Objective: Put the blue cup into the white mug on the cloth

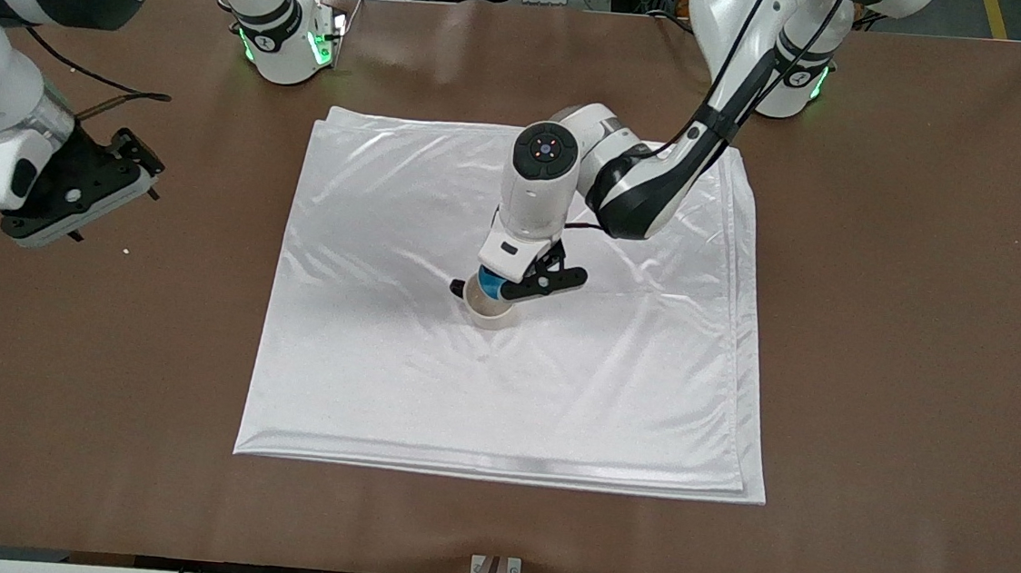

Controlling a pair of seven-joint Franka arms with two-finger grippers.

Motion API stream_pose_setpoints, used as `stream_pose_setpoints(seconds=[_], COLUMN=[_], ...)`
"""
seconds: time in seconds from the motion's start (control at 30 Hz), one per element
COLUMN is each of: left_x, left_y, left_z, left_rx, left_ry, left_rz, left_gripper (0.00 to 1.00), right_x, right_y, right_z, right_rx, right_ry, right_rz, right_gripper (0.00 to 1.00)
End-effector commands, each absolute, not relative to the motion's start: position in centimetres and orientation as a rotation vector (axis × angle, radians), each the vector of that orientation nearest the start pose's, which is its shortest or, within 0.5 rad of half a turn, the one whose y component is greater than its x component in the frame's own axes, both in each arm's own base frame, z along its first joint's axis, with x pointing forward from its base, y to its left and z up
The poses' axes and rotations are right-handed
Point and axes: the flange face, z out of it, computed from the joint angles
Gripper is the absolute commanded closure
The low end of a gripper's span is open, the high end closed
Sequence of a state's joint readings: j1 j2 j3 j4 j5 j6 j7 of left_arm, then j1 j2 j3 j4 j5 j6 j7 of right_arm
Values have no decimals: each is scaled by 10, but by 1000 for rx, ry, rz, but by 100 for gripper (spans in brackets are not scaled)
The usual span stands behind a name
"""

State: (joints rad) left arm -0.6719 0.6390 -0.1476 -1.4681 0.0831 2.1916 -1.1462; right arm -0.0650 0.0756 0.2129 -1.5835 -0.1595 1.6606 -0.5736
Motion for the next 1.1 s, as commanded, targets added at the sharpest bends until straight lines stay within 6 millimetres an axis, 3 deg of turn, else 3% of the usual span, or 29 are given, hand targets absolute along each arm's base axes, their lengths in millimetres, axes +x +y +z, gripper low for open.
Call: stream_pose_setpoints(seconds=[0.0, 0.47, 0.53, 0.67, 0.7, 0.87, 1.07], left_x=[514, 518, 519, 520, 520, 520, 526], left_y=[-522, -522, -521, -521, -521, -521, -515], left_z=[313, 287, 287, 287, 287, 292, 302], left_rx=[-3190, -3196, -3196, -3196, -3196, -3200, -3205], left_ry=[-526, -520, -524, -521, -514, -524, -521], left_rz=[-121, -139, -138, -139, -141, -146, -166], left_gripper=[100, 99, 75, 5, 0, 0, 0], right_x=[573, 562, 559, 555, 555, 547, 542], right_y=[52, 51, 49, 33, 29, 27, 27], right_z=[595, 625, 626, 634, 635, 645, 645], right_rx=[-3101, -3221, -3199, -3153, -3149, -3164, -3169], right_ry=[-1044, -498, -447, -317, -295, -142, 19], right_rz=[11, -4, 13, -1, -4, -24, 22], right_gripper=[0, 0, 0, 0, 0, 0, 0])
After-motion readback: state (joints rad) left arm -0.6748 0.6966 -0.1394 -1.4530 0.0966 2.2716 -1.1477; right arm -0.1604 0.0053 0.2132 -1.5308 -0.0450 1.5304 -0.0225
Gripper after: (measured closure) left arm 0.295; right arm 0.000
